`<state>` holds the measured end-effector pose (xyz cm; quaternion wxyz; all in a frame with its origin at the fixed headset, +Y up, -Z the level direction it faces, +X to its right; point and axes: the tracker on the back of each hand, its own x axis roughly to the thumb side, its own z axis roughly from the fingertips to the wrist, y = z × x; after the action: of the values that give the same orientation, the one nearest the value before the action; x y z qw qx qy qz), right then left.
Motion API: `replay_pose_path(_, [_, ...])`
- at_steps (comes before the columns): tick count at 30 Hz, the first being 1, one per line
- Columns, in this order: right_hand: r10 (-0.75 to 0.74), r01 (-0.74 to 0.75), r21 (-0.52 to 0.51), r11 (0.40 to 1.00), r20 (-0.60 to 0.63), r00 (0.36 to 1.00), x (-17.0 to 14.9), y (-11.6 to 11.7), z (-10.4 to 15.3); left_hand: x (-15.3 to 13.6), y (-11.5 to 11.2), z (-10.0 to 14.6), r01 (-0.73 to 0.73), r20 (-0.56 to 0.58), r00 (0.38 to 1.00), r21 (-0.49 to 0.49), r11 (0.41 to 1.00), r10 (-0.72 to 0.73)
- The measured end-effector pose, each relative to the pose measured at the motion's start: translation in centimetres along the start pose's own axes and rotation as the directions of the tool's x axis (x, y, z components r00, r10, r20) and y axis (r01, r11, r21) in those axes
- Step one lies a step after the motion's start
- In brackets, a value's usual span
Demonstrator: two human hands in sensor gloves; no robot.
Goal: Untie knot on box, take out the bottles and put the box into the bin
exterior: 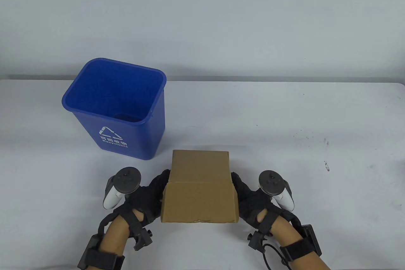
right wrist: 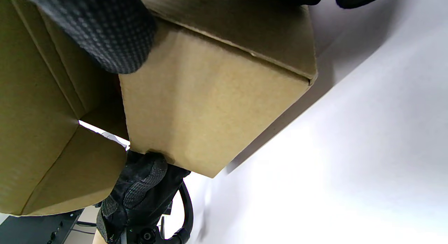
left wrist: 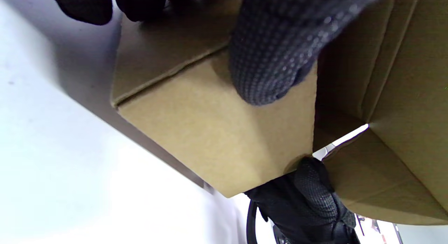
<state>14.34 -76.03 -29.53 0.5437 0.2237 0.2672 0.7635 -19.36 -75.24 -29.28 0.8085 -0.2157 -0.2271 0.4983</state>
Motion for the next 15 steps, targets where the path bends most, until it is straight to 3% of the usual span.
replay_pose_path(15, [-0.047,0.047,0.007,0.999,0.008,0.999,0.0,0.09,0.05,-0.01,-0.11,-0.04,0.054,-0.029,0.998,0.014,0.998,-0.054])
